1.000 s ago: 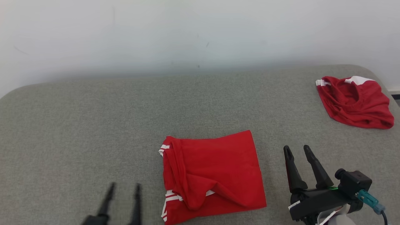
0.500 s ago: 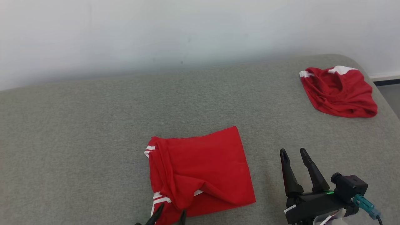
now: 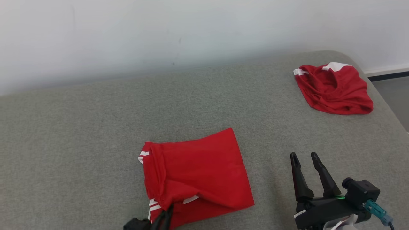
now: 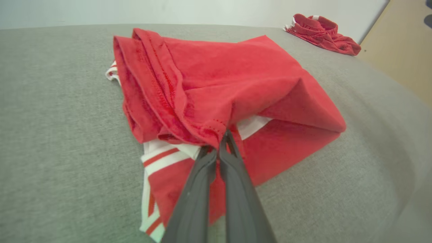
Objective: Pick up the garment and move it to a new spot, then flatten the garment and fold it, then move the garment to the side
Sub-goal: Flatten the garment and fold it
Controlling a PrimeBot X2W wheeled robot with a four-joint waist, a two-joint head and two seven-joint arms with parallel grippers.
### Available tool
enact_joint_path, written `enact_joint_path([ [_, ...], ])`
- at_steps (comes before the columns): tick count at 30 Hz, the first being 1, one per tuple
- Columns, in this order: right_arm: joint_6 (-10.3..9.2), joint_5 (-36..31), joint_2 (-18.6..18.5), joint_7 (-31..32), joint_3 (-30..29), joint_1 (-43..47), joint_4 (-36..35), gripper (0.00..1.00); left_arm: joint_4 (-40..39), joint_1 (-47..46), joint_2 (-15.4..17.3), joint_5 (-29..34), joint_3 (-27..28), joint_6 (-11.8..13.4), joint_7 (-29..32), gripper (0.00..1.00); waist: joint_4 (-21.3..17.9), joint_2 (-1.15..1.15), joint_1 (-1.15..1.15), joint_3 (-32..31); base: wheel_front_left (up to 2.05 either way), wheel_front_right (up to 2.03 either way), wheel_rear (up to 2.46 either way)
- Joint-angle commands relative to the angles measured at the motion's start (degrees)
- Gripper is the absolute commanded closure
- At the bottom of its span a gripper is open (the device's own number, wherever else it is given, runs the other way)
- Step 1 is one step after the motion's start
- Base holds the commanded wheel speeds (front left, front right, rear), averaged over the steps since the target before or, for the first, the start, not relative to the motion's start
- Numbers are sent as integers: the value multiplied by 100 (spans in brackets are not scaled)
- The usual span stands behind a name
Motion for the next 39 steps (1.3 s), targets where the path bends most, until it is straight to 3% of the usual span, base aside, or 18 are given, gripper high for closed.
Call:
enact_joint_path([
  [1, -12, -34, 16, -4, -2, 73, -17, 0, -68, -7, 59, 78, 48, 16, -18, 100, 67, 0, 0, -32, 0, 0, 0],
  [12, -12, -26, 46, -4, 18, 168, 46, 0, -276, 381, 338, 317, -57, 16, -14, 100, 356, 0, 0, -132, 0, 0, 0],
  [13, -12, -23, 46, -4, 23, 165, 59, 0, -222, 388, 342, 308, -95, 15, -12, 55, 362, 0, 0, -139, 0, 0, 0],
  [14, -12, -21, 44, -4, 33, 167, 70, 0, -182, 387, 340, 296, -115, 14, -12, 1, 366, 0, 0, -148, 0, 0, 0],
  [23, -12, 10, -37, -4, -63, 199, 86, 0, -746, 626, 220, 109, 268, 102, -16, 0, 413, 0, 0, -219, 0, 0, 0],
  [30, -12, 150, 21, -4, -201, 223, -17, 0, -1763, 865, 280, 271, 1130, 305, -16, 0, 460, 0, 0, -289, 0, 0, 0],
  [39, -12, -21, 74, -4, -339, 277, -153, 0, -2285, 1054, 338, 532, 2053, 507, -17, 0, 442, 0, 0, -377, 0, 0, 0],
])
